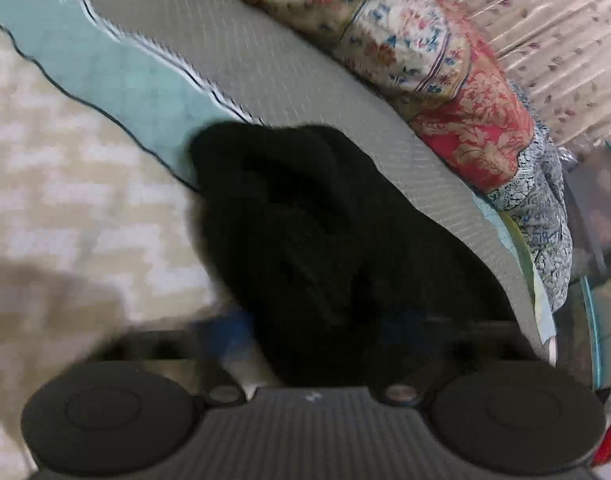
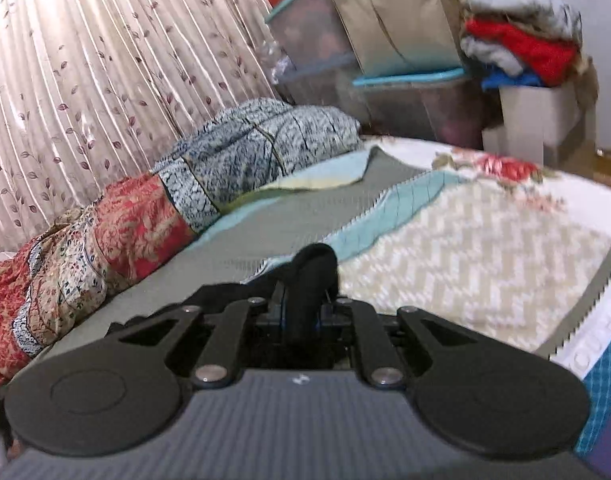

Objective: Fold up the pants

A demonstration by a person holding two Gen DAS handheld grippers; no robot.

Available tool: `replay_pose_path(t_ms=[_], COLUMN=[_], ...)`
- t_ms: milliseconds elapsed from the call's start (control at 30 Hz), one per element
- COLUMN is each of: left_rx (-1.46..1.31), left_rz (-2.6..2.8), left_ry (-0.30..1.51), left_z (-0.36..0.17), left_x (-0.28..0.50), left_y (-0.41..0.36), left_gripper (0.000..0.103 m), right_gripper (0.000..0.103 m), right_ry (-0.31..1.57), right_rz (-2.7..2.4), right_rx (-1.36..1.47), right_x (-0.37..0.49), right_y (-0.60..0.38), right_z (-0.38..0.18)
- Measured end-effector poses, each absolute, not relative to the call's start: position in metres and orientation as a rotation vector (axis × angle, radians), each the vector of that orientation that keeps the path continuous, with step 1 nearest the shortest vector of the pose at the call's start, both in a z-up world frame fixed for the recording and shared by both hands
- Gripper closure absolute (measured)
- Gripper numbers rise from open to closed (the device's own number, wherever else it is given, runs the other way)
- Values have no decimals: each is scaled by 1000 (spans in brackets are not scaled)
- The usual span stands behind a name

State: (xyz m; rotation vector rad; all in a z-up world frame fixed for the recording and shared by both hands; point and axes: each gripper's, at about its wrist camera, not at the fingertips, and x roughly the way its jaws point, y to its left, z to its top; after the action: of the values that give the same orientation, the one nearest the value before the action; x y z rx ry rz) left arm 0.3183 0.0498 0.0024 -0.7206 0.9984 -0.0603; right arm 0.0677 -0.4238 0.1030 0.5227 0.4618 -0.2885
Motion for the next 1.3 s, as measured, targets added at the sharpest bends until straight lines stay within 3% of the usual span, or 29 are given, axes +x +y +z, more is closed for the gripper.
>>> replay_pose_path(t_ms=[33,167,300,400,500,567,633,700,767,933,1033,1100,1233,1300], left_rx=[-742,-734,-821,-828,-753,-746,-761,-760,-747,-584,-437,-383,-214,-106], left_rz=[-52,-157,-281,-273,-183,-108,-62,-50,-14,-9,-91,-187,-273,-289], left_ry=[1016,878,711,689,776,887,994,966,859,719,764,824,914,954], left_z=[1,44,96,102,79,53,33,39,61,96,90,76,41,19], left_x=[321,284,191,115,63,40,31,22,13,65,140,184,230,239], left_y=[47,56,115,152,163,164,163,171,187,189,152,122,63,35], left_gripper=[95,95,96,96,95,88,83,77,54,54,52,46,24,29], right_gripper=[89,89,89,89,83,75,58,57,56,52,43,43,42,38], right_ry=[466,435,395,421,511,616,703,685,640,563,555,587,670,687], right_rz=[-289,-270,-224,-188,-184,-212,-302,-398,-429,-296,-168,-178,-190,-195], right_rx=[533,581,609,618,672,695,679,645,604,515,518,483,475,483], right_x=[68,66,62,55,46,47,46,40,40,83,129,161,213,220], right_y=[-426,-431,-432,-434,-434,-431,-430,-431,-432,-424,-415,-411,-416,-416], right_z=[101,97,108,106,84,60,41,38,49,82,79,71,42,30])
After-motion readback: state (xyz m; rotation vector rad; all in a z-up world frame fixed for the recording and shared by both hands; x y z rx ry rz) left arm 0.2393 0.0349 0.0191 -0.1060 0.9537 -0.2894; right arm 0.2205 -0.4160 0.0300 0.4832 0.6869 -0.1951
